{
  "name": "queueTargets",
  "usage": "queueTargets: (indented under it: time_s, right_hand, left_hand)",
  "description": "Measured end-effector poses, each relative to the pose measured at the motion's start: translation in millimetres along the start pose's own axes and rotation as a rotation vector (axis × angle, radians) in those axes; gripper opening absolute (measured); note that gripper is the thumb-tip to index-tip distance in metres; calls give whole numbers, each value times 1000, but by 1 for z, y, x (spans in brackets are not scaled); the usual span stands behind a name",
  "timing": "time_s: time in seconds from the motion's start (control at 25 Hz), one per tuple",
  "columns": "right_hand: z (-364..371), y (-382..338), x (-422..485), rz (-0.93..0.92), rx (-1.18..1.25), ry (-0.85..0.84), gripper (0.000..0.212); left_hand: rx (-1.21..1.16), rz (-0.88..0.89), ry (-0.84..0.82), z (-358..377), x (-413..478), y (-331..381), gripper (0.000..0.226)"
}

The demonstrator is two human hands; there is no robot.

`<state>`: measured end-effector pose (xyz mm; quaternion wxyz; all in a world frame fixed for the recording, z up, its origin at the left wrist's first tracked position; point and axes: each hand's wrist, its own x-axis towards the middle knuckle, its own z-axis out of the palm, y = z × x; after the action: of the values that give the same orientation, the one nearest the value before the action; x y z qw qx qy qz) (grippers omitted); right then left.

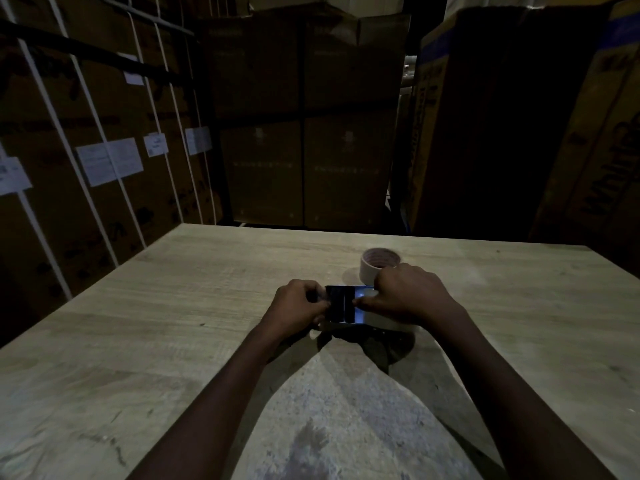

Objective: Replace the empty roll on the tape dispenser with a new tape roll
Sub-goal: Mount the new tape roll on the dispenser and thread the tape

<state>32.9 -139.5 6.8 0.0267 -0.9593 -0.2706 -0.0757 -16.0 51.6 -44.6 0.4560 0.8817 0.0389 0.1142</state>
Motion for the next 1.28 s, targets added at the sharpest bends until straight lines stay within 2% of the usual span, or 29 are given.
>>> queueTargets:
  time_s: [0.16, 0.44, 0.56, 0.84, 0.96, 1.08, 1.28]
  right_hand:
    - [1, -2, -1, -6, -26, 15, 48]
    - [0, -3, -3, -4, -29, 20, 48]
    - [-1, -3, -3, -6, -24, 11, 48]
    - [-2, -1, -3, 0, -13, -1, 48]
    - [-2, -1, -3, 7, -7, 4, 48]
    - [-1, -1, -3, 9, -18, 2, 48]
    - [-3, 0, -3, 25, -2, -12, 47]
  left_hand:
    - [-149, -39, 105, 4, 2, 2, 8]
    - [-126, -51, 161, 7, 5, 5, 9]
    - [-179, -86, 119, 5, 3, 4, 9]
    - [-123, -91, 53, 3, 1, 5, 15]
    - [-16, -73, -46, 0, 1, 3, 7]
    - [18, -48, -61, -2, 1, 4, 5]
    - [162, -37, -140, -3, 3, 3, 9]
